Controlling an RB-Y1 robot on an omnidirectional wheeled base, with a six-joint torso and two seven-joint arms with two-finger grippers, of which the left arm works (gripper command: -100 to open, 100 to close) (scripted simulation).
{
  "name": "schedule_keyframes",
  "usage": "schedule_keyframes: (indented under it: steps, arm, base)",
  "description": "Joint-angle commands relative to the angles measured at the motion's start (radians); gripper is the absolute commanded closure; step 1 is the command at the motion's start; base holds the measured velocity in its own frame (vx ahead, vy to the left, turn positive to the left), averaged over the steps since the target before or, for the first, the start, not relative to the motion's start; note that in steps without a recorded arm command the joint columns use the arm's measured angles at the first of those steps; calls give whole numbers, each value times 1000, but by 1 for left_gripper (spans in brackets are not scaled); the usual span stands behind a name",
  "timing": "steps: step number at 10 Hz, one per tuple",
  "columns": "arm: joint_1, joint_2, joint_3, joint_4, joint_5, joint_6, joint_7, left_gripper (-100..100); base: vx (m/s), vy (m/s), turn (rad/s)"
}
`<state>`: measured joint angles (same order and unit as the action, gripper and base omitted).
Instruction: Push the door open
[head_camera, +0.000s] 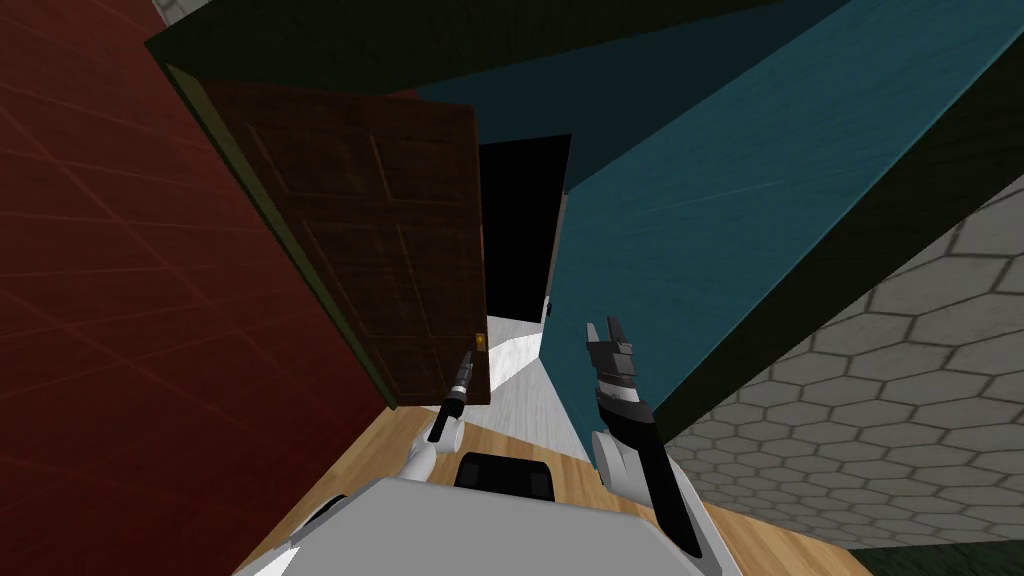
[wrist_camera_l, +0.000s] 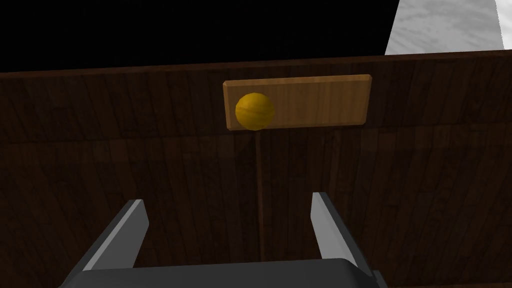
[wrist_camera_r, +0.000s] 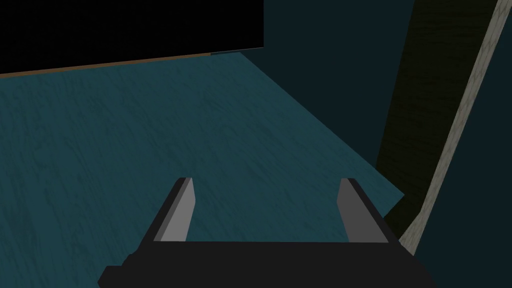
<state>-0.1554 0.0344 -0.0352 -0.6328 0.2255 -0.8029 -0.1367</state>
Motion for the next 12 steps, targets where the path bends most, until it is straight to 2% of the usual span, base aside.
schedule_keyframes:
  steps: [1,4,6,8,9,10,12]
  arm:
    - [-8,9,3,14,1,-8,2,-100]
    - [-7,17,7,18,4,-16,2,-100]
    - [-6,13,10,21,5,-22,2,-100]
    - [-5,0,13,23,6,-28,2,-100]
    - [-5,3,12,24,6,-27,2,-100]
    - [-5,3,12,24,6,-27,2,100]
    - [-5,3,12,24,6,-27,2,100]
  base:
    - [158,3,-22]
    - [201,8,-21]
    - [188,16,-28]
    - [189,19,-19]
    - [59,2,6]
    - [-11,-1,-5]
    - [-17,0,-5]
